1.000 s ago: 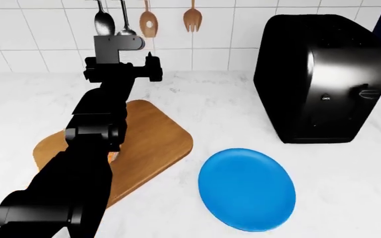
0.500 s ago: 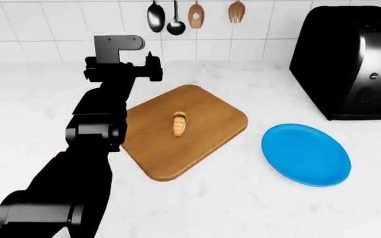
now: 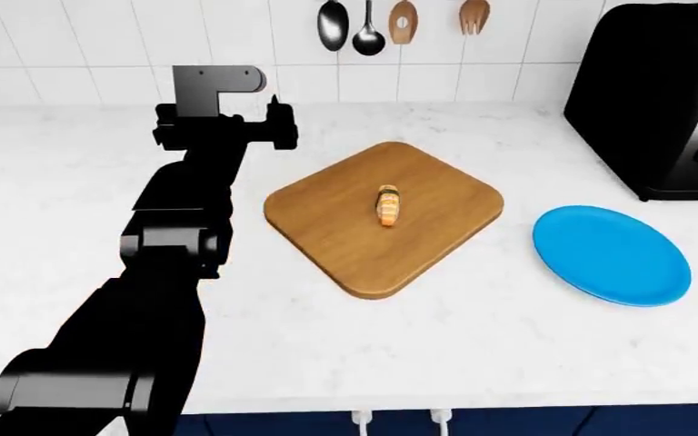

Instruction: Pick the sushi from the plate and place it on the cutting board. Then pick the condiment bottle from the cabinet and place it next to the cutting board.

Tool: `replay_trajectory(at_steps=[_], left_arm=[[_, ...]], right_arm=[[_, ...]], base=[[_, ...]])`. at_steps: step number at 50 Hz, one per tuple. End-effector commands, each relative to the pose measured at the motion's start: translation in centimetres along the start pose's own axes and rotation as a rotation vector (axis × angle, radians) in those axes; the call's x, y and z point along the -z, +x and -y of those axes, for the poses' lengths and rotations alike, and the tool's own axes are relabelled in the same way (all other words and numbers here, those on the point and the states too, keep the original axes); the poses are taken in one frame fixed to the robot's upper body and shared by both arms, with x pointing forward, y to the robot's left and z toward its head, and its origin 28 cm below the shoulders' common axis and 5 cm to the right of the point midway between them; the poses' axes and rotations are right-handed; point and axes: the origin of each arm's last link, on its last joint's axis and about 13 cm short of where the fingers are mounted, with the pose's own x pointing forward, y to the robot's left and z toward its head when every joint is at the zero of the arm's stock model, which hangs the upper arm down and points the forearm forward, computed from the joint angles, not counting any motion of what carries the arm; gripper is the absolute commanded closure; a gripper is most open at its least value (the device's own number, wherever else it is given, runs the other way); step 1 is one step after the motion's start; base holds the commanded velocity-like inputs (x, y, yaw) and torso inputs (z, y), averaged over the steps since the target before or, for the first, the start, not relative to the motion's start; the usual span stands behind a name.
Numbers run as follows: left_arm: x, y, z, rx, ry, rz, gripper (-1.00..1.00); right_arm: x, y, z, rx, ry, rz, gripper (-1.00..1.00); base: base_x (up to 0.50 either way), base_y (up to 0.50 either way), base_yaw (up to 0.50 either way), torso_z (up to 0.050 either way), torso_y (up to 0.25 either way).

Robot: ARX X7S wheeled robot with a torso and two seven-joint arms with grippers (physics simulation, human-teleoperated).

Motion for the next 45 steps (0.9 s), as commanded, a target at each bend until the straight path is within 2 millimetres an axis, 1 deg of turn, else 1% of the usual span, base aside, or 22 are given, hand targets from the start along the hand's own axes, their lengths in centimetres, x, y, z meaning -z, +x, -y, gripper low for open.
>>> replay_trajectory(at_steps=[1,11,15,23,33,38,45], left_arm=[[0.0,0.0,0.1,0.003,0.0,0.001,-1.0],[0.0,0.0,0.1,0.005,-0.001,0.002,-1.0],[0.0,0.0,0.1,0.005,-0.001,0.003,-1.0],[0.0,0.0,0.1,0.008,-0.001,0.005,-1.0],[0.0,0.0,0.1,0.008,0.001,0.003,-1.0],[0.0,0.0,0.1,0.009,0.003,0.003,-1.0],[0.0,0.0,0.1,0.01,0.006,0.003,-1.0]], right_arm=[[3.2,-1.4,0.1,-0.025,0.013,-0.029,1.0],[5.3,-2.9,0.3,-0.034,0.053,-0.03,1.0],[6.5,-3.6,0.4,-0.028,0.065,-0.02,1.0],[9.2,-5.7,0.5,-0.04,0.114,0.049,1.0],[11.3,-8.0,0.8,-0.022,0.128,0.086,1.0],[13.3,-8.9,1.0,-0.009,0.149,0.081,1.0],[15.9,-9.4,1.2,-0.006,0.187,0.076,1.0]], base=[[0.0,0.0,0.0,0.0,0.0],[0.0,0.0,0.0,0.0,0.0],[0.0,0.0,0.0,0.0,0.0],[0.0,0.0,0.0,0.0,0.0],[0.0,0.0,0.0,0.0,0.0],[0.0,0.0,0.0,0.0,0.0],[0.0,0.0,0.0,0.0,0.0]])
